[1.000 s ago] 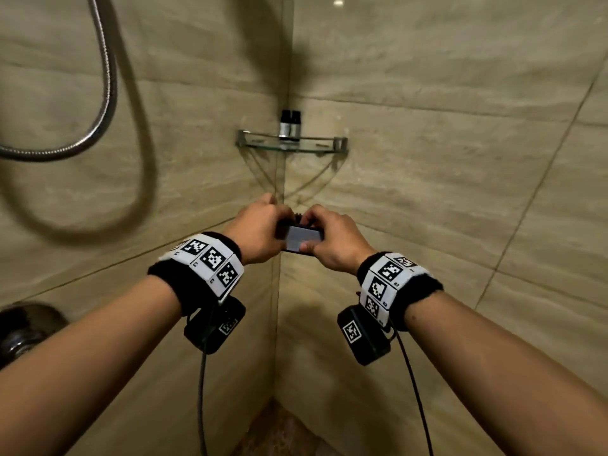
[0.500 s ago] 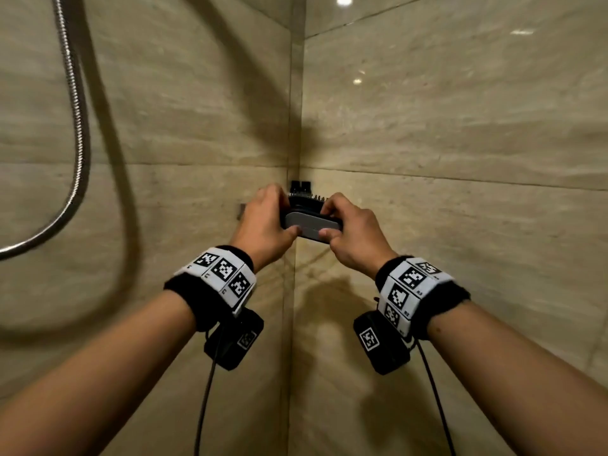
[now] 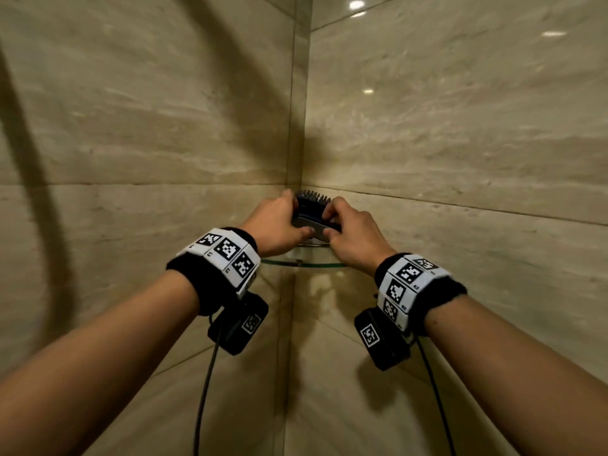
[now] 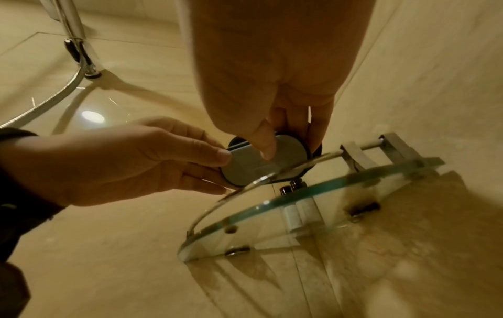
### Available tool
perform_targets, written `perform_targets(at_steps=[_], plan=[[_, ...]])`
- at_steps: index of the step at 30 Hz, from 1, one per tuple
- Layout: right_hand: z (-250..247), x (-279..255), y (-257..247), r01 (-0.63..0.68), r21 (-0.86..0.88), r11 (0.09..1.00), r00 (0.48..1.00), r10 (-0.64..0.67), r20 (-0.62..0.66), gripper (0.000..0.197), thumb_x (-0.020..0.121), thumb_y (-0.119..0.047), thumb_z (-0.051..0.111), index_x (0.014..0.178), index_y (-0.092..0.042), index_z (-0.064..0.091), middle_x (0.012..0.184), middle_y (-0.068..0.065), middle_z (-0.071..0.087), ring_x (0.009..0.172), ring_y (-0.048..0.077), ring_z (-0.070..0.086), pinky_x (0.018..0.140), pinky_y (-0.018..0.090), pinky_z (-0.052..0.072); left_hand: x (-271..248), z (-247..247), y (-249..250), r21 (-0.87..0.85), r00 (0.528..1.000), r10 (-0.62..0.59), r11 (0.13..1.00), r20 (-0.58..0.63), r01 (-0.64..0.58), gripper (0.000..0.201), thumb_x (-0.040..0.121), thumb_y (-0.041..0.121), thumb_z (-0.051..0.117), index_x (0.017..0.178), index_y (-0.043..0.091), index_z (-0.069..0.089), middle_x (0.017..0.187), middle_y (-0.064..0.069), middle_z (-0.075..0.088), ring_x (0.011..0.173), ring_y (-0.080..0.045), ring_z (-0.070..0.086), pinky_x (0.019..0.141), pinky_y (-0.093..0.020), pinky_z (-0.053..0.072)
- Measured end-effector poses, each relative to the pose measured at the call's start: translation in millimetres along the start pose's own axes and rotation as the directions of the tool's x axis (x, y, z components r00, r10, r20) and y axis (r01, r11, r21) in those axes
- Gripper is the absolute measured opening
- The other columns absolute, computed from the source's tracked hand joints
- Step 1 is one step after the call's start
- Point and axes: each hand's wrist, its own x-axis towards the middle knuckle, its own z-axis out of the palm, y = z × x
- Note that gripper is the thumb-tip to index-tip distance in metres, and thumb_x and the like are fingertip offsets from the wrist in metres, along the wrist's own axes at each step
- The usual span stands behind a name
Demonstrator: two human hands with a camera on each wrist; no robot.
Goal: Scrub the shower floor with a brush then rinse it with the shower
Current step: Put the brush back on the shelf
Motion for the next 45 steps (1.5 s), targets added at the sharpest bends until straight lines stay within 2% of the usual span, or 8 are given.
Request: perform_targets(at_steps=[4,11,17,21,29,34,38,45], plan=[[12,8,4,-0.004,-0.019,1.0,0.989,0.007,0.146,0.024,0.096,-0.033,0.052,0.118,-0.022,0.048,0.116,0.011,0.062,0.102,0.027,0.059,0.087,0.034,0.048,1,15,-14,0.054,0.995,-0.016,0.998,0.102,0.01,0.069,0.08,0.048,0.068,0.132,0.011,0.041,0.124,-0.007,0.061,0.113,-0.023,0.057,0.093,-0.032,0.049],[20,8,15,0.103,-0.117,0.988,0.959,-0.067,0.274,0.036,0.099,-0.049,0.036,0.126,-0.026,0.045,0.109,0.012,0.065,0.097,0.029,0.061,0.087,0.039,0.05,-4,28,-28,0.217,0.988,0.018,0.975,0.153,-0.051,0.085,0.069,0.08,0.036,0.125,0.018,0.05,0.118,-0.003,0.065,0.105,-0.018,0.062,0.088,-0.036,0.052],[18,-2,21,0.146,-0.293,0.945,0.966,-0.072,0.249,0.051,0.101,-0.053,0.02,0.11,-0.029,0.065,0.105,0.007,0.069,0.103,0.028,0.06,0.098,0.043,0.039,-15,29,-22,0.426,0.996,0.022,0.903,0.089,-0.059,0.058,0.087,0.068,0.038,0.111,0.021,0.063,0.1,-0.005,0.069,0.095,-0.023,0.061,0.085,-0.034,0.044],[20,-8,22,0.085,-0.259,0.962,0.996,-0.076,0.043,0.057,0.099,-0.051,0.024,0.095,-0.02,0.072,0.092,0.011,0.069,0.092,0.031,0.063,0.089,0.042,0.047,-20,29,-15,0.444,0.997,0.007,0.895,0.072,-0.038,0.055,0.089,0.066,0.037,0.11,0.022,0.064,0.098,-0.003,0.068,0.097,-0.022,0.06,0.091,-0.037,0.04],[-1,-17,4,0.173,-0.144,0.974,0.945,-0.205,-0.254,0.04,0.099,-0.033,0.039,0.082,-0.013,0.069,0.08,0.008,0.068,0.075,0.025,0.058,0.075,0.039,0.047,-33,14,-11,0.386,0.996,0.059,0.922,-0.068,-0.029,0.046,0.09,0.059,0.042,0.104,0.022,0.065,0.1,0.002,0.069,0.096,-0.019,0.06,0.09,-0.039,0.046],[-3,-15,-33,0.257,-0.016,0.966,0.934,-0.253,-0.251,0.029,0.095,-0.032,0.049,0.074,-0.015,0.06,0.076,0.006,0.064,0.074,0.026,0.057,0.072,0.038,0.047,-50,-24,-5,0.318,0.967,0.066,0.948,-0.248,0.016,0.018,0.098,0.03,0.039,0.09,0.016,0.047,0.082,-0.003,0.064,0.081,-0.029,0.061,0.075,-0.037,0.046],[-2,-6,-91,0.288,0.164,0.943,0.946,-0.254,-0.202,0.015,0.082,-0.017,0.054,0.069,-0.02,0.047,0.079,0.003,0.059,0.076,0.024,0.054,0.063,0.03,0.039,-75,-83,-9,0.313,0.911,0.01,0.941,-0.412,0.131,0.025,0.099,0.031,0.033,0.096,0.01,0.045,0.085,-0.01,0.069,0.079,-0.035,0.062,0.072,-0.046,0.048],[-11,10,-209,0.377,0.431,0.82,0.926,-0.351,-0.142,0.01,0.074,-0.016,0.059,0.08,-0.023,0.056,0.094,0.001,0.063,0.09,0.021,0.058,0.073,0.025,0.042,-124,-215,-1,0.418,0.816,-0.07,0.832,-0.573,0.365,0.018,0.094,0.032,0.047,0.093,0.014,0.05,0.093,-0.009,0.064,0.092,-0.031,0.055,0.072,-0.036,0.042]])
